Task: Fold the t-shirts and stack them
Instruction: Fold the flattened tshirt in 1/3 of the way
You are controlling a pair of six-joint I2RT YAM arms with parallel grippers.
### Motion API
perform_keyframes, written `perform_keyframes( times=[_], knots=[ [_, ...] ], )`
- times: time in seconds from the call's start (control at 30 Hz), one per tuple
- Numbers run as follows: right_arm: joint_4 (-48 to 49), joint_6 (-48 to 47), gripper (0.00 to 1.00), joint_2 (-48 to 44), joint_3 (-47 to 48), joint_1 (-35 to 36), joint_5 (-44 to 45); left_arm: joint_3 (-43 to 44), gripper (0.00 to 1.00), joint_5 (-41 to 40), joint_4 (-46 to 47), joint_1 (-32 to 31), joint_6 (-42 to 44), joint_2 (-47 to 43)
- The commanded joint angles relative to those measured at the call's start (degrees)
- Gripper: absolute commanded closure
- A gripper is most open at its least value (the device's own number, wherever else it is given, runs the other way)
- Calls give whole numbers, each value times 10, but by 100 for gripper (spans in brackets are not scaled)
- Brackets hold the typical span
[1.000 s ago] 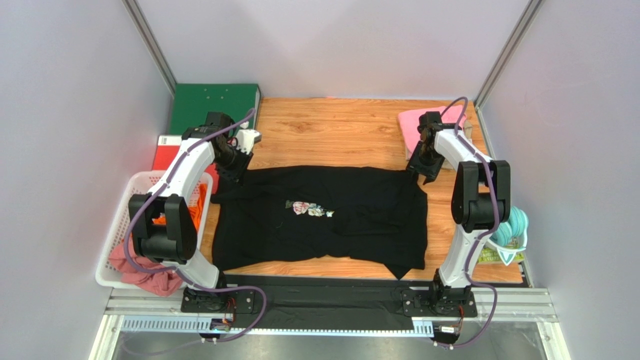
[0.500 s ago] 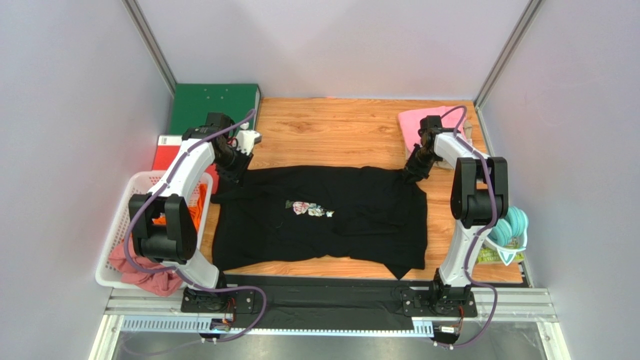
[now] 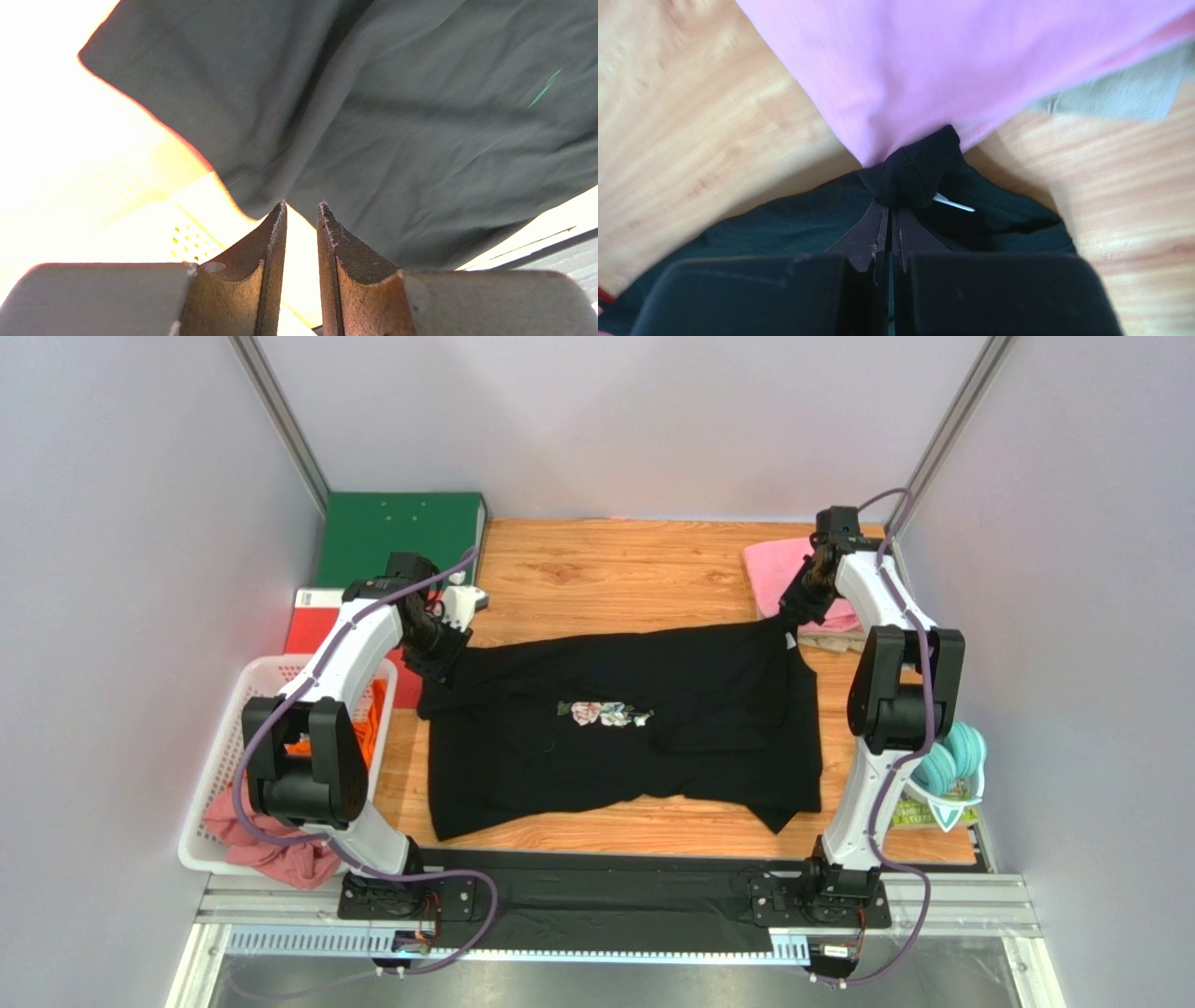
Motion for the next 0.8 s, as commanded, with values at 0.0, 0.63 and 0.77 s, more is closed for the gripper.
perform_keyframes(
  times=[0.0, 0.63, 0.77],
  knots=[
    [-20, -5, 93, 32, 50, -5, 20, -1, 71, -6, 14, 5, 1, -3],
    [-5, 15, 42, -62, 0, 111, 5, 42, 70, -23, 74, 4, -70, 133],
    [5, 21, 42, -8, 5, 155, -11, 31, 70, -28, 82, 4, -64, 146]
  ],
)
